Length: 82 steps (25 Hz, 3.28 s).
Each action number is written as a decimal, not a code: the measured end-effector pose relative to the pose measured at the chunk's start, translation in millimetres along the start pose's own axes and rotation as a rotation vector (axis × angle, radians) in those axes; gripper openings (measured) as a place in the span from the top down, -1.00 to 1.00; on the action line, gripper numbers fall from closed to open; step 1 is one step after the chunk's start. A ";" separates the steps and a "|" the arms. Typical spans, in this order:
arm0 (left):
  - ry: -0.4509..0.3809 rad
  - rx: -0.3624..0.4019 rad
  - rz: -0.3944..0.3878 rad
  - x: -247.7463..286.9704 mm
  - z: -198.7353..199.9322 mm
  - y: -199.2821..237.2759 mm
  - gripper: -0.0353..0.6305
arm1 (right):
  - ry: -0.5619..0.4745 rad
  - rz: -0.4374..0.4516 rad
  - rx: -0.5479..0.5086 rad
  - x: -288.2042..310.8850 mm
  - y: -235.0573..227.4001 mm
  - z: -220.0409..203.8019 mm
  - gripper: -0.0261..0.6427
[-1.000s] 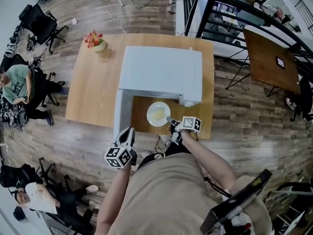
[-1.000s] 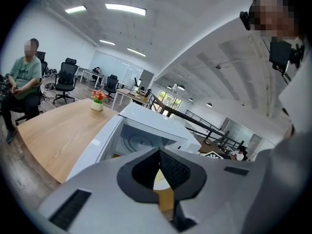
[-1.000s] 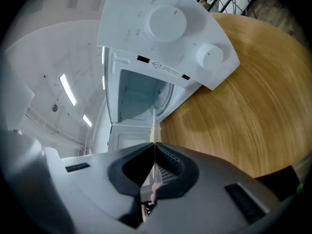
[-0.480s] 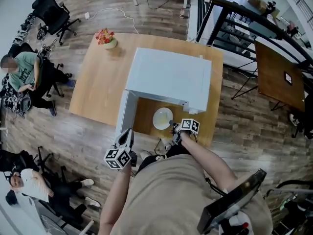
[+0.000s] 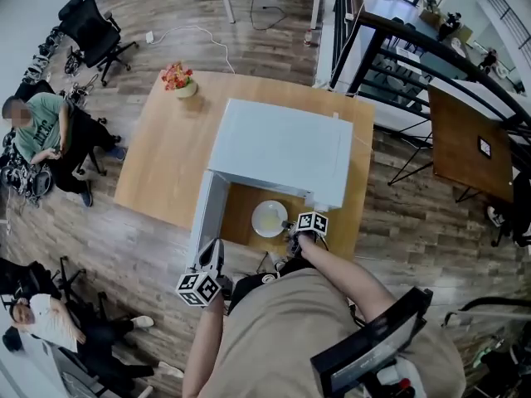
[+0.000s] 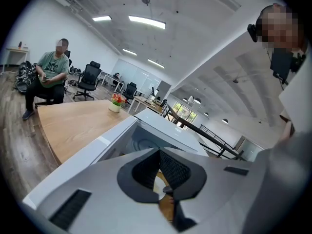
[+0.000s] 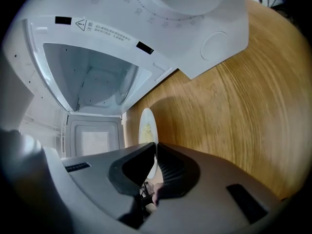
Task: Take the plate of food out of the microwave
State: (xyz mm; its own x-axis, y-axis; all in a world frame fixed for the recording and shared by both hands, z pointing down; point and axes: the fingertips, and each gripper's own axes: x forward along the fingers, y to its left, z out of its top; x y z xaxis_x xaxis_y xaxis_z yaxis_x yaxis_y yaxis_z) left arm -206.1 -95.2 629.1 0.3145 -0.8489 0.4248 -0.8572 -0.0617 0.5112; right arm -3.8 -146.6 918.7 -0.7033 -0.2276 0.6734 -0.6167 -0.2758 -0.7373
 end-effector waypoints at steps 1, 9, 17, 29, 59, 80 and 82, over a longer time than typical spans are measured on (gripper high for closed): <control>-0.005 -0.004 0.001 -0.9 0.7 -0.1 0.88 | -0.001 -0.020 -0.023 0.9 -0.6 1.8 0.88; -0.028 -0.009 -0.005 1.5 8.3 -5.4 0.88 | 0.022 -0.121 -0.431 10.1 16.3 12.0 -0.18; -0.001 0.026 -0.046 17.8 11.8 -24.0 0.88 | -0.007 0.093 -0.702 -26.9 83.1 -5.7 -0.20; 0.085 0.150 -0.153 45.4 44.4 -62.8 0.88 | -0.408 0.360 -0.959 -180.3 241.6 5.9 0.15; 0.034 0.034 -0.576 -40.8 1.3 -99.2 0.88 | -0.687 0.113 -0.554 -348.3 187.3 -117.3 0.56; 0.077 0.080 -0.404 -114.3 -49.2 -110.6 0.88 | -0.769 0.005 -0.783 -405.7 137.7 -195.8 0.78; 0.077 0.082 -0.411 -119.2 -62.8 -126.3 0.88 | -0.751 0.005 -0.784 -410.1 123.1 -199.7 0.78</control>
State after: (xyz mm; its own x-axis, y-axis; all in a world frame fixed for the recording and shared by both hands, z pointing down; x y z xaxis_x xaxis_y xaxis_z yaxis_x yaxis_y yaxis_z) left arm -109.7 46.7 560.9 0.6638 -0.7035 0.2537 -0.6825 -0.4312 0.5901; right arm 138.1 99.2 541.1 -0.4754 -0.8136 0.3347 -0.8559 0.3398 -0.3898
